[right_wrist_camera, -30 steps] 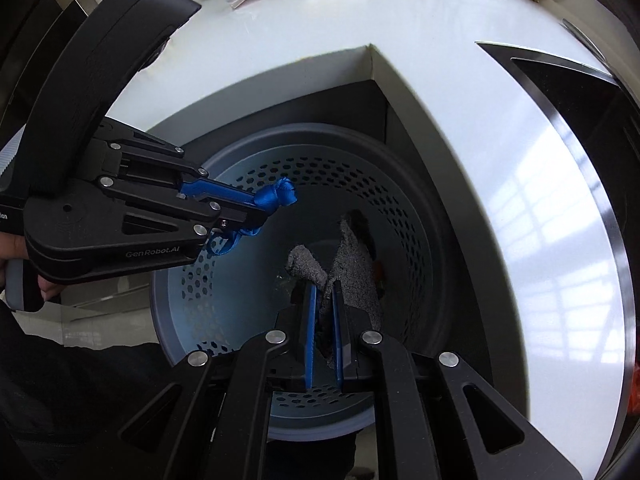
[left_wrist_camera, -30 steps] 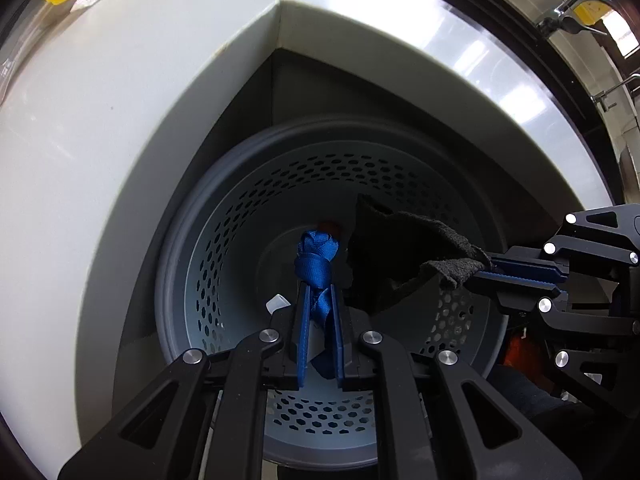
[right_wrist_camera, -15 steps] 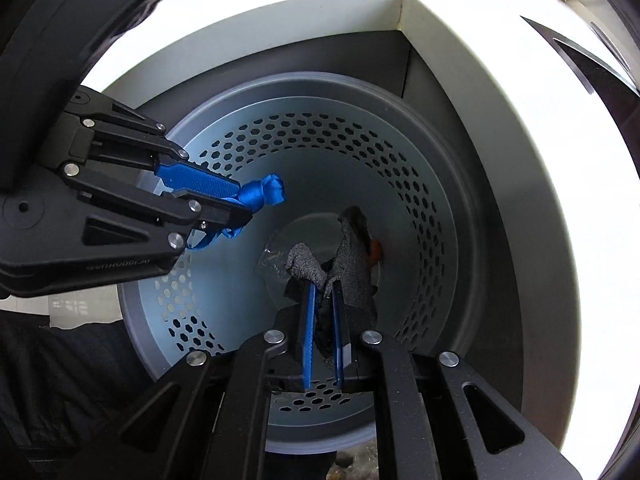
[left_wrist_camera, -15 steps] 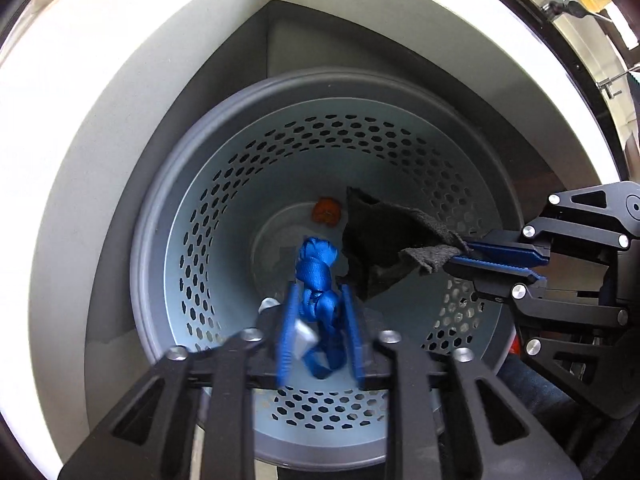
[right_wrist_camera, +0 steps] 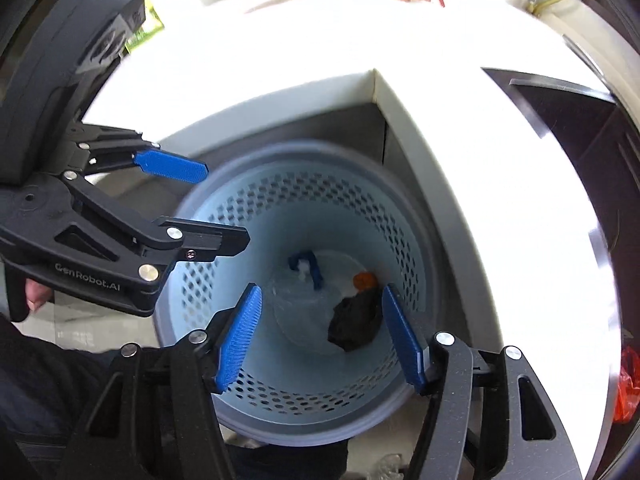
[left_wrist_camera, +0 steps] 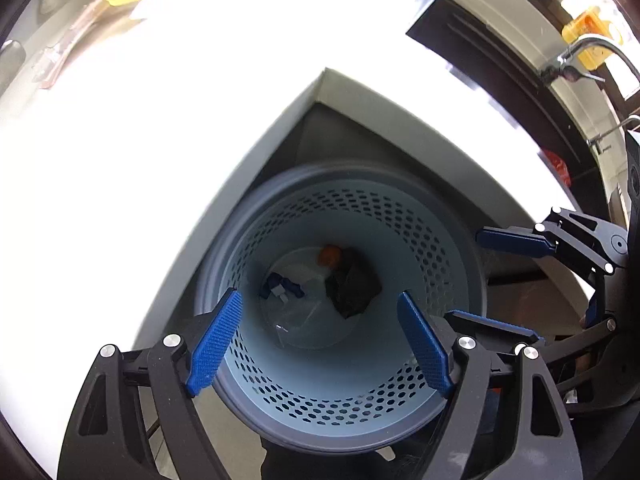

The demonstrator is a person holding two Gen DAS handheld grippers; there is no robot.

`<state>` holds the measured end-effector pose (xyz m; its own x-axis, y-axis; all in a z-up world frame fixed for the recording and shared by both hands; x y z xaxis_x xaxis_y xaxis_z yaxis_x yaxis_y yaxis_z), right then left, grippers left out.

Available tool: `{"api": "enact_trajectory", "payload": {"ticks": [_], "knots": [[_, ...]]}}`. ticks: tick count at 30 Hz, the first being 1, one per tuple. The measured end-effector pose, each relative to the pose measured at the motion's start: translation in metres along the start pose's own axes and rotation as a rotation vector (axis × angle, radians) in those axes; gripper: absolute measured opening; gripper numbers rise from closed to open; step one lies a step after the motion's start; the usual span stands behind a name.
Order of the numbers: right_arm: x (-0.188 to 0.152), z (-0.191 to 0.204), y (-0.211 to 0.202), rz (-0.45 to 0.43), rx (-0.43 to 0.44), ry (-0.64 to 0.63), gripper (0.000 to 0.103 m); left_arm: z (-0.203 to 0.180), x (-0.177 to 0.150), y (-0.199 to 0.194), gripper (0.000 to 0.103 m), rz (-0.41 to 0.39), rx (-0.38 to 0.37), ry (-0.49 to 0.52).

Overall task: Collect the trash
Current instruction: 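Move both tools back toward the remaining trash on the counter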

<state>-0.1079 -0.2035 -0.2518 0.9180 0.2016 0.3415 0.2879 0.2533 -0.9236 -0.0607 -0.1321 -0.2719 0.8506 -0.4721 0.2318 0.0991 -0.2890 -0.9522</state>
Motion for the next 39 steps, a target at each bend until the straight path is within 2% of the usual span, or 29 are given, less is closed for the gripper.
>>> {"api": "enact_trajectory", "payload": {"ticks": [7, 10, 16, 18, 27, 32, 39], "knots": [[0.054, -0.004, -0.042, -0.142, 0.000, -0.013, 0.065, 0.038, 0.050, -0.051, 0.082, -0.135, 0.028, -0.091], [0.082, -0.009, -0.055, -0.195, -0.020, -0.023, 0.070, 0.053, 0.075, -0.084, 0.085, -0.190, 0.049, -0.122], [0.136, -0.025, -0.069, -0.259, -0.049, -0.031, 0.070, 0.086, 0.117, -0.107, 0.086, -0.280, 0.075, -0.193], [0.146, -0.022, -0.078, -0.275, -0.054, -0.034, 0.070, 0.096, 0.129, -0.108, 0.086, -0.302, 0.080, -0.218], [0.191, -0.031, -0.066, -0.293, -0.061, -0.054, 0.070, 0.139, 0.184, -0.101, 0.086, -0.350, 0.063, -0.326], [0.212, -0.039, -0.056, -0.291, -0.069, -0.052, 0.070, 0.153, 0.205, -0.085, 0.086, -0.339, 0.055, -0.358], [0.240, -0.060, -0.046, -0.294, -0.074, -0.024, 0.070, 0.172, 0.225, -0.060, 0.084, -0.309, 0.005, -0.439]]}}
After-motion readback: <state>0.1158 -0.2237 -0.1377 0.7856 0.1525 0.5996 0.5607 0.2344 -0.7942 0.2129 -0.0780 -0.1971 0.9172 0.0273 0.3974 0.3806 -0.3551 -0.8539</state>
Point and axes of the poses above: each gripper's, at about its wrist camera, not at the fingertips, and y roughly the way its jaws point, z to its left, x to its top, the point moved 8 cm from there along y, roughly the way its jaws point, and after that the axes turned 2 degrees about z, right-handed, at the moved point
